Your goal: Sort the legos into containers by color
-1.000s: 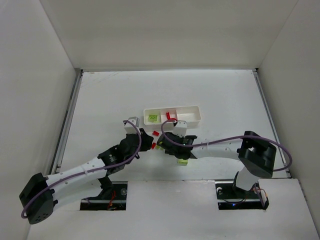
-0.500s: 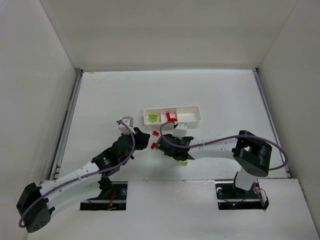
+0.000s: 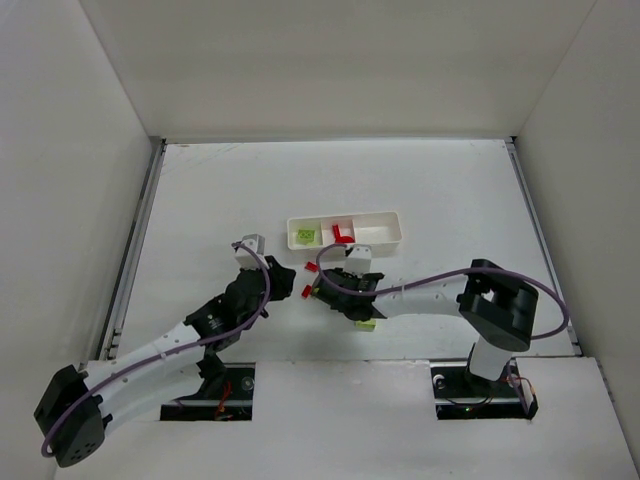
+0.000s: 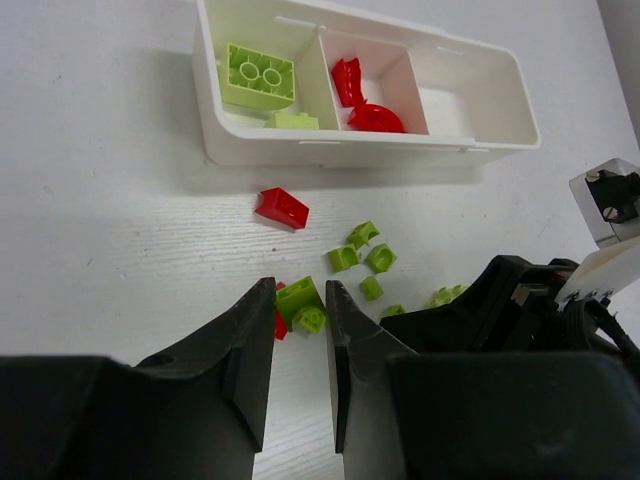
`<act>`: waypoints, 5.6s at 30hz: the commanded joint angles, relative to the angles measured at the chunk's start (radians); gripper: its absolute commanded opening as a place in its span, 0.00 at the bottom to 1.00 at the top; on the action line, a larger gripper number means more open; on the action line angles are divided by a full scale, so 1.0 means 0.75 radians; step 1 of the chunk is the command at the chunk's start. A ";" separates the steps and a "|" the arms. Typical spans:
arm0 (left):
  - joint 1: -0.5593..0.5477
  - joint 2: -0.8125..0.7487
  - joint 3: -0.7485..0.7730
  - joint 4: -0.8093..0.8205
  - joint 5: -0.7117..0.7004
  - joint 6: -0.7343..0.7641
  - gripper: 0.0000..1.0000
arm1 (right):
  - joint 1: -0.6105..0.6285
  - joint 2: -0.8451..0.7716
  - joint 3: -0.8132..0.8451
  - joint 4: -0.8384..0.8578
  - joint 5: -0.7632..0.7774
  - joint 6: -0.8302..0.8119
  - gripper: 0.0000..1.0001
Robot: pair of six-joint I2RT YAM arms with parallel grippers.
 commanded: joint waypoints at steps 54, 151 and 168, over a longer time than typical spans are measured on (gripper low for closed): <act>-0.081 1.276 1.098 0.156 0.075 0.179 0.18 | -0.751 -0.648 -0.380 0.673 -0.058 -0.568 0.41; -0.261 0.961 0.232 0.099 -0.203 -0.234 0.38 | -0.506 -0.468 -0.312 0.754 -0.244 -0.695 0.24; -0.288 1.094 0.280 0.136 -0.220 -0.175 0.36 | -0.680 -0.329 -0.186 0.818 -0.201 -0.746 0.56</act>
